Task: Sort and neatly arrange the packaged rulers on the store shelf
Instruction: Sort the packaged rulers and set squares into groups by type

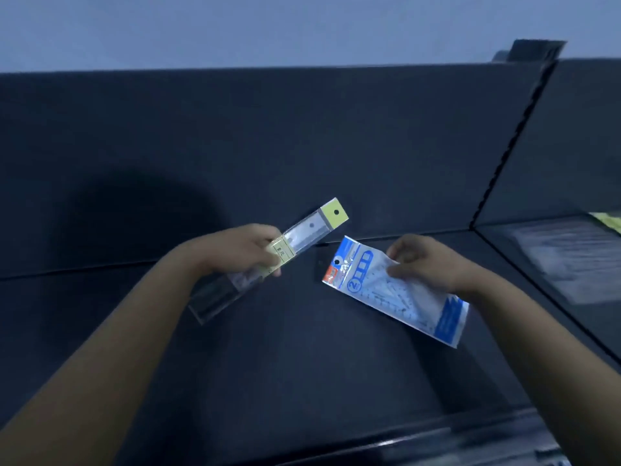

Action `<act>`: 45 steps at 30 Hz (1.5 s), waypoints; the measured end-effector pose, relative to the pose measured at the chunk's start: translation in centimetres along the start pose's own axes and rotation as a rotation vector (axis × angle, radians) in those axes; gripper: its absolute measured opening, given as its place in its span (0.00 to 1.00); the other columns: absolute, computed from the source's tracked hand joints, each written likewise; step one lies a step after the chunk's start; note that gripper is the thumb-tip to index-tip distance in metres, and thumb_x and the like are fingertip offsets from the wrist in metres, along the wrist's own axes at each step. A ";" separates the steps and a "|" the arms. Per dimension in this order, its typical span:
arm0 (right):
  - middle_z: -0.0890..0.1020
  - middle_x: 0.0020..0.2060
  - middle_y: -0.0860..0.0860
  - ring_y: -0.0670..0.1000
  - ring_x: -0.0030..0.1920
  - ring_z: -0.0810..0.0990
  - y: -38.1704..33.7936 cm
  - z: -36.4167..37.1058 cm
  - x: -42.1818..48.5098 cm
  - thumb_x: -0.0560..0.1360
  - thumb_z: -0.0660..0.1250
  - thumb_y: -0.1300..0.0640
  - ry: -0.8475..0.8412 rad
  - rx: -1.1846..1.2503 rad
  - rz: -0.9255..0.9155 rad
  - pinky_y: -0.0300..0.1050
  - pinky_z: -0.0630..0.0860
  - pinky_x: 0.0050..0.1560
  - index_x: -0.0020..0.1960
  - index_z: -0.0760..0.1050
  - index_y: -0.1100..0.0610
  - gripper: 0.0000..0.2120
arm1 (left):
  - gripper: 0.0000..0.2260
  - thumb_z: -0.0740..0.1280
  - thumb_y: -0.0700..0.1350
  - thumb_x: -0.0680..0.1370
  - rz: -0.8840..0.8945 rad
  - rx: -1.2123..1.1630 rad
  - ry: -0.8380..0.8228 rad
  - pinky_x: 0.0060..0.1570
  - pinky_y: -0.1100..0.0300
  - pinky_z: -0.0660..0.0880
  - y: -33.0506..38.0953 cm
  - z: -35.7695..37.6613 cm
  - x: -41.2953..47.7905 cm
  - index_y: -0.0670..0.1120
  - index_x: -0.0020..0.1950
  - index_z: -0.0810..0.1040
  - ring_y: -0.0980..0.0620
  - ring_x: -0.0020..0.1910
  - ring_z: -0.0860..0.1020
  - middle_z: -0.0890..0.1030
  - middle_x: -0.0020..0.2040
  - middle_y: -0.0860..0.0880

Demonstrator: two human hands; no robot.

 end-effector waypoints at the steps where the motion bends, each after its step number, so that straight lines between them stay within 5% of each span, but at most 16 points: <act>1: 0.82 0.40 0.51 0.49 0.39 0.79 0.2 -1.2 -0.8 0.72 0.70 0.63 0.045 0.060 -0.001 0.45 0.73 0.44 0.47 0.75 0.57 0.06 | 0.03 0.64 0.39 0.78 0.025 -0.010 -0.006 0.30 0.62 0.73 1.4 0.3 0.4 0.46 0.49 0.75 0.52 0.34 0.77 0.84 0.42 0.51; 4: 0.84 0.40 0.52 0.49 0.38 0.82 1.2 -5.5 -3.7 0.72 0.71 0.64 0.186 0.183 0.000 0.44 0.76 0.42 0.46 0.75 0.57 0.06 | 0.05 0.63 0.36 0.78 0.132 -0.010 -0.017 0.29 0.65 0.71 6.2 2.1 1.9 0.43 0.50 0.76 0.56 0.31 0.76 0.83 0.39 0.51; 7: 0.84 0.37 0.51 0.46 0.34 0.82 3.4 -8.8 -7.1 0.72 0.72 0.62 0.266 0.216 0.035 0.38 0.75 0.34 0.46 0.75 0.55 0.07 | 0.05 0.65 0.40 0.75 0.236 0.005 -0.043 0.36 0.58 0.72 11.0 5.4 3.1 0.42 0.49 0.77 0.52 0.35 0.76 0.82 0.39 0.48; 11: 0.85 0.42 0.57 0.53 0.38 0.82 8.5 -12.3 -12.0 0.72 0.72 0.62 0.354 0.342 0.106 0.44 0.77 0.39 0.47 0.75 0.56 0.07 | 0.03 0.65 0.39 0.76 0.345 0.072 -0.070 0.40 0.53 0.72 17.1 11.2 4.9 0.43 0.48 0.78 0.49 0.37 0.76 0.81 0.43 0.40; 18: 0.85 0.44 0.58 0.57 0.41 0.84 20.6 -20.8 -19.5 0.72 0.71 0.64 0.557 0.533 0.188 0.51 0.80 0.44 0.51 0.77 0.64 0.09 | 0.05 0.66 0.38 0.76 0.452 0.130 -0.125 0.30 0.62 0.73 27.9 23.9 8.9 0.46 0.47 0.79 0.50 0.31 0.77 0.82 0.40 0.44; 27: 0.85 0.40 0.57 0.55 0.36 0.85 34.1 -32.1 -24.0 0.70 0.73 0.63 0.626 0.705 0.212 0.45 0.79 0.34 0.51 0.76 0.61 0.11 | 0.01 0.69 0.41 0.75 0.512 -0.002 -0.027 0.36 0.52 0.77 39.9 36.0 16.1 0.46 0.46 0.80 0.44 0.34 0.80 0.84 0.40 0.51; 29: 0.85 0.40 0.58 0.56 0.36 0.84 36.2 -34.2 -24.2 0.69 0.74 0.63 0.661 0.741 0.223 0.46 0.80 0.33 0.53 0.75 0.59 0.14 | 0.01 0.69 0.39 0.75 0.526 -0.089 0.022 0.36 0.59 0.76 42.0 37.1 17.6 0.44 0.45 0.80 0.53 0.34 0.80 0.83 0.38 0.53; 32: 0.84 0.43 0.59 0.59 0.39 0.84 39.1 -37.6 -23.8 0.69 0.75 0.64 0.741 0.740 0.236 0.52 0.81 0.39 0.56 0.75 0.55 0.18 | 0.01 0.68 0.34 0.75 0.519 -0.192 0.055 0.30 0.68 0.72 44.9 38.1 20.4 0.38 0.44 0.79 0.55 0.32 0.77 0.83 0.38 0.44; 40: 0.86 0.38 0.54 0.53 0.30 0.84 43.7 -43.7 -19.3 0.70 0.73 0.64 0.745 0.710 0.276 0.39 0.75 0.24 0.56 0.74 0.54 0.17 | 0.03 0.68 0.35 0.74 0.419 -0.275 0.048 0.27 0.65 0.71 48.8 40.7 30.4 0.37 0.46 0.80 0.49 0.34 0.76 0.83 0.43 0.36; 45: 0.85 0.41 0.57 0.51 0.30 0.83 46.6 -47.4 -16.5 0.70 0.72 0.66 0.716 0.695 0.289 0.38 0.75 0.25 0.55 0.76 0.57 0.15 | 0.06 0.67 0.36 0.74 0.366 -0.279 0.032 0.38 0.55 0.71 51.1 42.6 35.2 0.45 0.40 0.76 0.51 0.36 0.75 0.81 0.38 0.49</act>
Point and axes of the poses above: each hand's wrist, its own x-axis towards the middle knuckle, its own z-axis out of the palm, y = z × x, the point moved 8 cm from there along x, towards the middle knuckle
